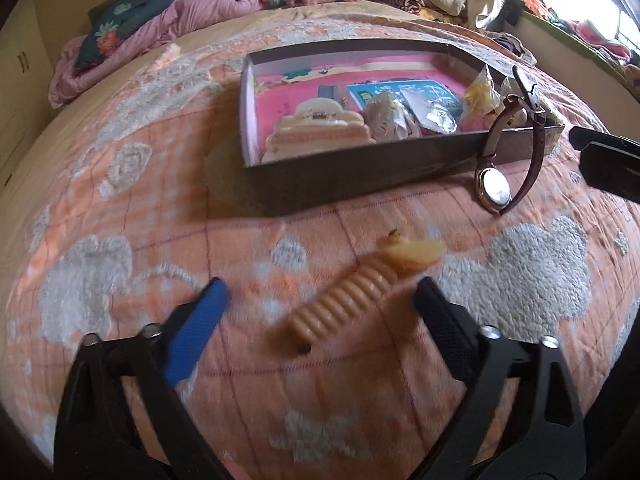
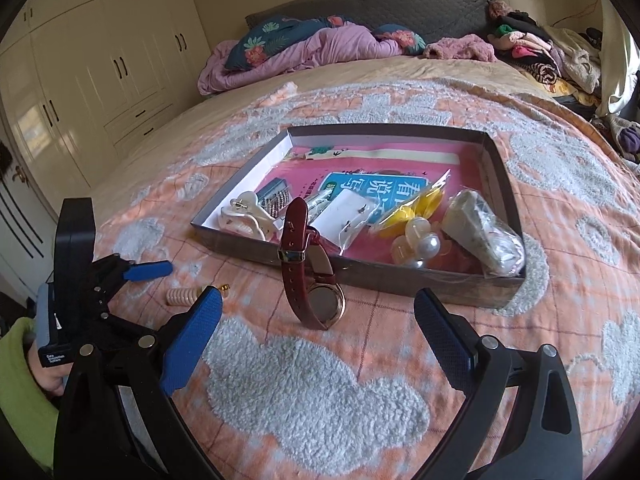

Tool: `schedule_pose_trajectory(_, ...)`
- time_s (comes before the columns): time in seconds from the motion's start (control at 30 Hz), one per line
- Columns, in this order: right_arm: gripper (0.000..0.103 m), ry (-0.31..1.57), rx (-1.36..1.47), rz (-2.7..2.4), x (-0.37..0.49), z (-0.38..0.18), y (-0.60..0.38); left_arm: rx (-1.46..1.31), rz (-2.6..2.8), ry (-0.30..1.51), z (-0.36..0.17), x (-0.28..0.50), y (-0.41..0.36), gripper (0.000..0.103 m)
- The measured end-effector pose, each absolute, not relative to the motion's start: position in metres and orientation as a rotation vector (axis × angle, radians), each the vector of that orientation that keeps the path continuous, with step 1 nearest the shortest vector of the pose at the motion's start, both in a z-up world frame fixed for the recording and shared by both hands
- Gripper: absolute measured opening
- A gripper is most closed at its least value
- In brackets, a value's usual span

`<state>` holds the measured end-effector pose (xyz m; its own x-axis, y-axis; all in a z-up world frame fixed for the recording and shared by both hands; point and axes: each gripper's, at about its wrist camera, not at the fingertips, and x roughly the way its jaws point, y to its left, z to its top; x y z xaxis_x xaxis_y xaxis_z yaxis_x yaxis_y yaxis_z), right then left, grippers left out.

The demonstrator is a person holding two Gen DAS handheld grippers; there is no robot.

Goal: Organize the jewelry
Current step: 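Grasp the tan spiral hair tie with the left tool while the right tool grasps the brown watch strap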

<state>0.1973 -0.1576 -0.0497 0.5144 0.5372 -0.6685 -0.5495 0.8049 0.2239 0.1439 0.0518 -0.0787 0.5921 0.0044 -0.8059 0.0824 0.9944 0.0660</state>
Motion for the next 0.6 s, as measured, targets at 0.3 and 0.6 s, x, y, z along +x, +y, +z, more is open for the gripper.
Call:
schedule_pose_trajectory(0.3, 0.066, 0.871, -0.004, 0.670, 0.218, -0.068, -0.138, 0.270, -0.117, 0.888, -0.081, 0.139, 0.015, 0.018)
schedule_pose_trajectory(0.6, 0.009, 0.857, -0.035, 0.715, 0.208, -0.074, -0.131, 0.177, -0.144, 0.842, -0.064, 0.129, 0.018, 0.011)
